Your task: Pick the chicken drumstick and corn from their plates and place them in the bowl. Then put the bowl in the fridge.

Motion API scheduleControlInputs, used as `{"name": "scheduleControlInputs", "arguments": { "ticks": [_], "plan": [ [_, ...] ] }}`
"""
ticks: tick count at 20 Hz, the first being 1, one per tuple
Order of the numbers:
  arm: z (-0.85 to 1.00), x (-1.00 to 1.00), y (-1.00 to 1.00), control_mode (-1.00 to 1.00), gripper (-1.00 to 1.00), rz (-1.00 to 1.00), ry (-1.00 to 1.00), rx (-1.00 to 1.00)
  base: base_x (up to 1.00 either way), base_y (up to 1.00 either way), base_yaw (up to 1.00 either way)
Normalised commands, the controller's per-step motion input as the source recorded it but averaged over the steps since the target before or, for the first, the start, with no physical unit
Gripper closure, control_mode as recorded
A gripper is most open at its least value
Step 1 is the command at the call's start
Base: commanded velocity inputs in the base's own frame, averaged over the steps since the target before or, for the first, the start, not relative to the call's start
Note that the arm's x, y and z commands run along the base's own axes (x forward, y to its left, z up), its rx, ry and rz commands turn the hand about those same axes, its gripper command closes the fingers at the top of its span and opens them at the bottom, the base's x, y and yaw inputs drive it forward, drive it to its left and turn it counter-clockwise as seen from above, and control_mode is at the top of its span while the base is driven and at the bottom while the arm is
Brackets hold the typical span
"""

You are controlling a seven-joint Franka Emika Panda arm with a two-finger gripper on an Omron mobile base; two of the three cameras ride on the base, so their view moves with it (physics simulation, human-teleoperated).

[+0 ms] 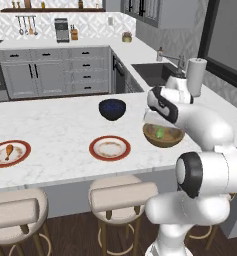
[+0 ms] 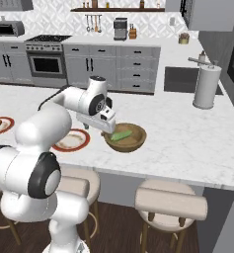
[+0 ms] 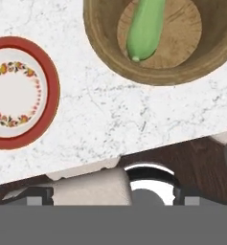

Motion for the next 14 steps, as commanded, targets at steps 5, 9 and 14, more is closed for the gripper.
{"name": "scheduleControlInputs", "arguments": {
  "ticks": [5, 9, 14],
  "plan": [
    [0.01, -0.59, 0.34, -1.00, -1.00, 0.09, 0.00, 0.00, 0.00, 0.00, 0.00],
    [0.19, -0.66, 0.19, -1.00, -1.00, 0.05, 0.00, -0.02, 0.00, 0.00, 0.00],
    [0.08, -0.55, 0.19, 1.00, -1.00, 0.06, 0.00, -0.01, -0.08, 0.13, 0.02]
  ]
}}
